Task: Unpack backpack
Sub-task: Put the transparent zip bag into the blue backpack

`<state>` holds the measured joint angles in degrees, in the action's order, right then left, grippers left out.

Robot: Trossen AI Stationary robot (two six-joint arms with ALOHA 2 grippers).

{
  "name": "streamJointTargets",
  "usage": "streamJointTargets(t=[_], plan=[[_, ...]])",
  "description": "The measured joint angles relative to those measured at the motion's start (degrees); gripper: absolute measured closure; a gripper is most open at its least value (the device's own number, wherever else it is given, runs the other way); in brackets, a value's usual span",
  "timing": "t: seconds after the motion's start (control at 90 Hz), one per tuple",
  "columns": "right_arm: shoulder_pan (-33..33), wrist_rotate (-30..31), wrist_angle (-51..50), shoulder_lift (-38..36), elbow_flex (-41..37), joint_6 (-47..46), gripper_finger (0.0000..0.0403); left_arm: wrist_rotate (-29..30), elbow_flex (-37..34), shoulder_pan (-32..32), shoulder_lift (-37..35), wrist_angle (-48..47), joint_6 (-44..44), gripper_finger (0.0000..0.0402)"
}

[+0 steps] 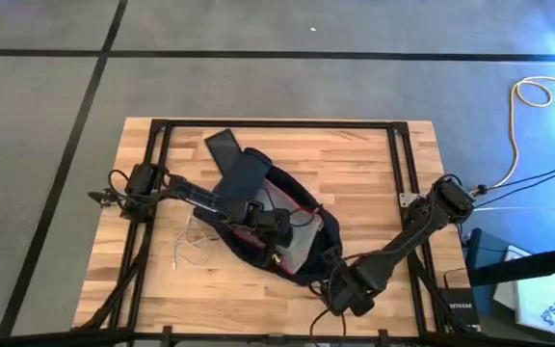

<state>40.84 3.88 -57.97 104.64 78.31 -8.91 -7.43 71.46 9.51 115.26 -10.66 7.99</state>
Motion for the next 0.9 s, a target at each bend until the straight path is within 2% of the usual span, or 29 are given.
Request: streamJointTargets(t=[0.144,0.289,0.478,0.656,0.722,0.9], plan=[[0.1,0.0,-0.2,0.0,0.0,0.1,0.0272,2.4,0.0,0.9,-1.1,-1.6,-2.3,0.0129],[0.0,1.1,0.3,0.0,0.0,0.2,0.0272,2.0,0.6,1.3,-3.5,-3.4,-4.1,0.0129],[-0.3,1.7,0.2,0.0,0.0,0.1,0.0272,2.6,2.7,1.7,-7.6,-2.4,-2.4,0.0129],[-0.3,2.0,0.1,0.0,0.0,-0.2,0.0272,9.3,2.7,1.5,-7.9,3.5,0.9,0.0129],[-0.3,2.5,-0.2,0.0,0.0,-2.3,0.0272,10.1,2.8,1.4,-8.0,3.3,0.8,0.0129],[-1.2,6.0,-1.1,0.0,0.0,-5.3,0.0272,7.7,2.7,4.5,-10.2,5.9,-11.4,0.0129]])
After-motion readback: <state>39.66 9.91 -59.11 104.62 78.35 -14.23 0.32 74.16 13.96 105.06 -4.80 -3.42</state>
